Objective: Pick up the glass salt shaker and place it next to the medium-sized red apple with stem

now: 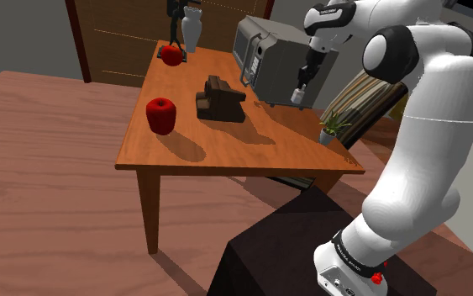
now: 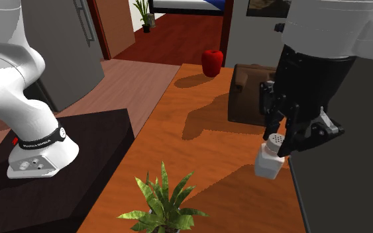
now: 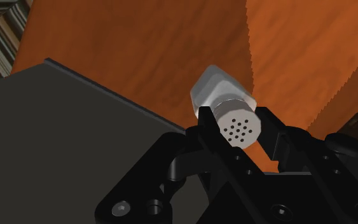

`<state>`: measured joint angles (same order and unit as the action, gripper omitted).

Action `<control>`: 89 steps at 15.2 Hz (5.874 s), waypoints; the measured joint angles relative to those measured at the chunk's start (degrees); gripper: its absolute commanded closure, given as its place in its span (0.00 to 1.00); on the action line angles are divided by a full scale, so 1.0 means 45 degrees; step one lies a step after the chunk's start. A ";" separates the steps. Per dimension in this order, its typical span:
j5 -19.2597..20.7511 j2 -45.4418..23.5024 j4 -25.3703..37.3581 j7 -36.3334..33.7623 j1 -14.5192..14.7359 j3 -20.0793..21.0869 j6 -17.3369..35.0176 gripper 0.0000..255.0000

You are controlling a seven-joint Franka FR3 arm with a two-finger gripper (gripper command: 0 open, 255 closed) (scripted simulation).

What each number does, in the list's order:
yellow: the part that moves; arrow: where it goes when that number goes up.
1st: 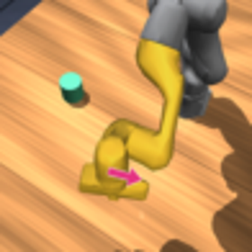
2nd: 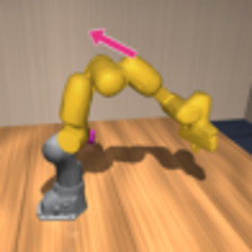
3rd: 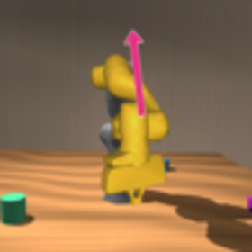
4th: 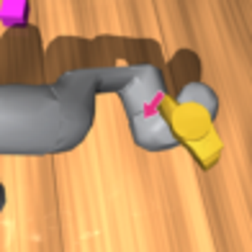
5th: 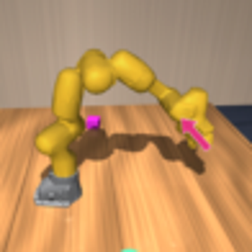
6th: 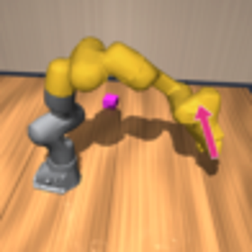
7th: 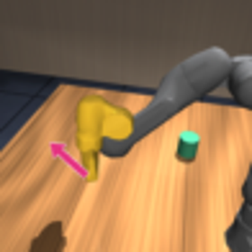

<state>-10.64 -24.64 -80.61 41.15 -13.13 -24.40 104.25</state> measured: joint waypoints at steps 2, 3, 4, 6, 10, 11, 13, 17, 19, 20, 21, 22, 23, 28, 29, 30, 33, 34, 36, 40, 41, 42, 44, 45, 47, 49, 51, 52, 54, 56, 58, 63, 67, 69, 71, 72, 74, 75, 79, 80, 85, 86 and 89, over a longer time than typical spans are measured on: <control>0.0020 0.0031 0.0299 -0.0027 -0.0018 -0.0010 -0.0325 1.00; 0.0025 0.0032 0.0475 -0.0036 -0.0038 -0.0017 -0.0498 1.00; 0.0029 0.0034 0.0646 -0.0041 -0.0058 -0.0024 -0.0671 1.00; 0.0031 0.0014 0.1019 -0.0079 -0.0086 -0.0027 -0.1018 1.00; -0.0004 -0.0116 0.1920 -0.0097 -0.0218 -0.0037 -0.1786 1.00; -0.0023 -0.0163 0.2165 -0.0080 -0.0272 -0.0041 -0.1987 1.00; -0.0027 -0.0182 0.2492 -0.0107 -0.0305 -0.0044 -0.2294 1.00; -0.0126 -0.0454 0.3631 -0.0117 -0.0514 -0.0038 -0.3158 1.00; -0.0068 -0.0316 0.3682 -0.0247 -0.0400 -0.0033 -0.3339 1.00; 0.0066 0.0015 0.3247 -0.0428 -0.0142 -0.0026 -0.3216 1.00; 0.0267 0.0530 0.2487 -0.0633 0.0199 -0.0024 -0.2942 1.00; 0.0440 0.0931 0.1908 -0.0894 0.0516 0.0009 -0.2727 1.00; 0.0608 0.1307 0.1403 -0.1202 0.0843 0.0067 -0.2565 1.00; 0.1364 0.2985 -0.0773 -0.2652 0.2129 0.0434 -0.1904 1.00; 0.1483 0.3250 -0.1122 -0.2904 0.2313 0.0514 -0.1798 1.00; 0.1636 0.3588 -0.1498 -0.3267 0.2567 0.0640 -0.1734 1.00; 0.1962 0.4356 -0.2455 -0.4250 0.3173 0.1023 -0.1469 1.00; 0.2056 0.4569 -0.2625 -0.4572 0.3358 0.1160 -0.1503 1.00; 0.2218 0.5001 -0.3282 -0.5183 0.3689 0.1429 -0.1246 1.00; 0.2452 0.5685 -0.4098 -0.6439 0.4319 0.2029 -0.1084 1.00; 0.2495 0.5839 -0.4182 -0.6731 0.4457 0.2174 -0.1156 1.00; 0.2541 0.6014 -0.4460 -0.7137 0.4654 0.2386 -0.1049 1.00; 0.2592 0.6239 -0.4695 -0.7756 0.4939 0.2706 -0.1040 1.00; 0.2597 0.6280 -0.4653 -0.8048 0.5074 0.2861 -0.1124 1.00; 0.2581 0.6236 -0.4590 -0.8621 0.5341 0.3166 -0.1152 1.00; 0.2609 0.6443 -0.4825 -0.9206 0.5609 0.3478 -0.1128 1.00; 0.2589 0.6378 -0.4842 -0.9910 0.5940 0.3862 -0.1059 1.00; 0.2576 0.6314 -0.4752 -1.0186 0.6068 0.4009 -0.1092 1.00; 0.2563 0.6282 -0.4716 -1.0743 0.6327 0.4306 -0.1105 1.00; 0.2547 0.6133 -0.4574 -1.1394 0.6634 0.4654 -0.1097 1.00; 0.2536 0.5992 -0.4371 -1.1990 0.6918 0.4967 -0.1171 1.00; 0.2541 0.5211 -0.3348 -1.3449 0.7638 0.5713 -0.1428 1.00; 0.2620 0.4602 -0.2622 -1.4555 0.8208 0.6239 -0.1564 1.00; 0.2634 0.4456 -0.2670 -1.4753 0.8310 0.6327 -0.1375 1.00; 0.2635 0.4491 -0.3065 -1.4794 0.8323 0.6338 -0.1021 1.00; 0.2637 0.4493 -0.3215 -1.4838 0.8343 0.6355 -0.0872 1.00; 0.2635 0.4510 -0.3589 -1.4805 0.8321 0.6336 -0.0515 1.00; 0.2637 0.4500 -0.3754 -1.4822 0.8328 0.6342 -0.0340 1.00; 0.2644 0.4478 -0.4389 -1.4861 0.8342 0.6354 0.0315 1.00; 0.2648 0.4442 -0.4522 -1.4868 0.8343 0.6355 0.0484 1.00; 0.2663 0.4326 -0.5221 -1.4871 0.8334 0.6345 0.1299 1.00; 0.2666 0.4308 -0.5351 -1.4888 0.8340 0.6350 0.1446 1.00; 0.2675 0.4230 -0.5766 -1.4886 0.8332 0.6342 0.1938 1.00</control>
<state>1.40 -5.61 -106.56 -25.83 24.37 4.14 112.98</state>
